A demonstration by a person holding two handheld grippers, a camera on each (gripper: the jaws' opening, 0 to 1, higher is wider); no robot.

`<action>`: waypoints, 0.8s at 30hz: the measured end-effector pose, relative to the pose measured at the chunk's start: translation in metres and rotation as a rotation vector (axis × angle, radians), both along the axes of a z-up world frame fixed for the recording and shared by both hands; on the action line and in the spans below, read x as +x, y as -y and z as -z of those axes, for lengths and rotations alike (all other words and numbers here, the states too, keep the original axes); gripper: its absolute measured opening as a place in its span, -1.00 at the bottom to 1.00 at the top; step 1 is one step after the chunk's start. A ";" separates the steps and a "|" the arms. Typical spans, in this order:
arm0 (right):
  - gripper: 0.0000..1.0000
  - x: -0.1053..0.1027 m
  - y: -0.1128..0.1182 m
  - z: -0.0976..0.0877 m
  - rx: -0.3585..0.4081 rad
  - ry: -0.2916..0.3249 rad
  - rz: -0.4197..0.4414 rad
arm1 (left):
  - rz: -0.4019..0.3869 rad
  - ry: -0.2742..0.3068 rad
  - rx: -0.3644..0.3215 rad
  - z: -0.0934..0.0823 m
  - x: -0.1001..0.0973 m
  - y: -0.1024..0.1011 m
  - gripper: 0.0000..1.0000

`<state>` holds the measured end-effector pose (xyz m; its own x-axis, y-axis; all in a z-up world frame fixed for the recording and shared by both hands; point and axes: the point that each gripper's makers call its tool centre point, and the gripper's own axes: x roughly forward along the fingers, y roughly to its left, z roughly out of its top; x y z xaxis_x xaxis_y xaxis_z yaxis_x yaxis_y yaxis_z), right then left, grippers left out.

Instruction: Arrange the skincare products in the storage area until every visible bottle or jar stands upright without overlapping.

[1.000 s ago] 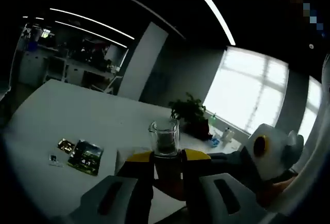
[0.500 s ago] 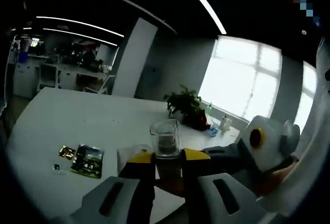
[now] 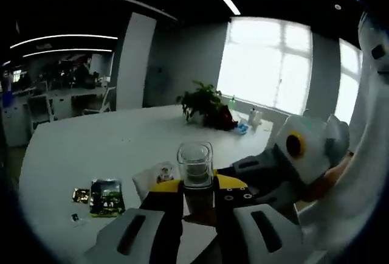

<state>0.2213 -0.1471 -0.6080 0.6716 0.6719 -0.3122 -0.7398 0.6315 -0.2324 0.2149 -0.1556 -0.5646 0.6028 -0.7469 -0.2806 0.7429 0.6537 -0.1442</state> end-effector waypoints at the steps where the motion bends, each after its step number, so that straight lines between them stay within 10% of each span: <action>1: -0.54 0.000 0.001 0.001 0.001 -0.006 0.000 | 0.015 0.002 0.008 0.001 -0.001 0.002 -0.70; 24: -0.44 0.001 0.014 0.031 -0.004 -0.093 0.021 | 0.178 0.033 0.111 0.030 0.001 0.018 -0.70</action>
